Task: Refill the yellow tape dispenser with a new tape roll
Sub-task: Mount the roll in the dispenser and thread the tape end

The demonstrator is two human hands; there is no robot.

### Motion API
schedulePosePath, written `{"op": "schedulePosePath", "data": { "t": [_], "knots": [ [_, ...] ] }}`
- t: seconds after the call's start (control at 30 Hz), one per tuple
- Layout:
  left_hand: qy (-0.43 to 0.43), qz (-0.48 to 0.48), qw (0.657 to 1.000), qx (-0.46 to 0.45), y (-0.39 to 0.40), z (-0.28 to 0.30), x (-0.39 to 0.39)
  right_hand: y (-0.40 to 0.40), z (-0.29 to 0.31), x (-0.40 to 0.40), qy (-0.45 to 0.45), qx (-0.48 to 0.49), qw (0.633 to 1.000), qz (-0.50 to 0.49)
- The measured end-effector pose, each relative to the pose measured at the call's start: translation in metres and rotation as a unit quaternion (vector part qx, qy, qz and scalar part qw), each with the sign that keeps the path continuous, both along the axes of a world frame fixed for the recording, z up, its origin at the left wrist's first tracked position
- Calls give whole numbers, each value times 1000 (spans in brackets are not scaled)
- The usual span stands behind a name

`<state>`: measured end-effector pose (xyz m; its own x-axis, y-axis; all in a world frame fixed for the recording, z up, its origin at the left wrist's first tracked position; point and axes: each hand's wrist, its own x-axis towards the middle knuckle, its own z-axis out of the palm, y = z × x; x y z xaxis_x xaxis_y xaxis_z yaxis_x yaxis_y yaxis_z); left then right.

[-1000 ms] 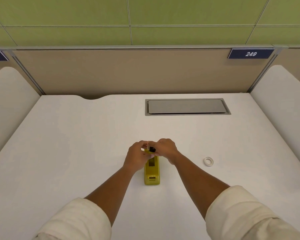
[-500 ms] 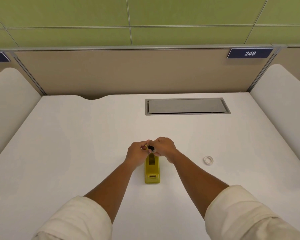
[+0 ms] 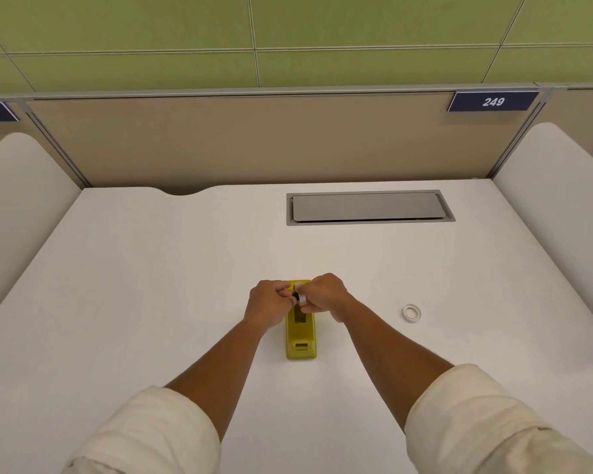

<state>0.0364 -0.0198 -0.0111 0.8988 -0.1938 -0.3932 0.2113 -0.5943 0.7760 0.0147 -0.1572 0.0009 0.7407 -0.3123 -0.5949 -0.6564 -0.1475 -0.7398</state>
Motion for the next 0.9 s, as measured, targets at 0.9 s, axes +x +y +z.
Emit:
{"op": "schedulePosePath", "data": {
  "t": [0.9],
  "knots": [
    [-83, -84, 989, 88, -6, -1, -10, 5, -9, -1, 1, -48, 998, -32]
  ]
}}
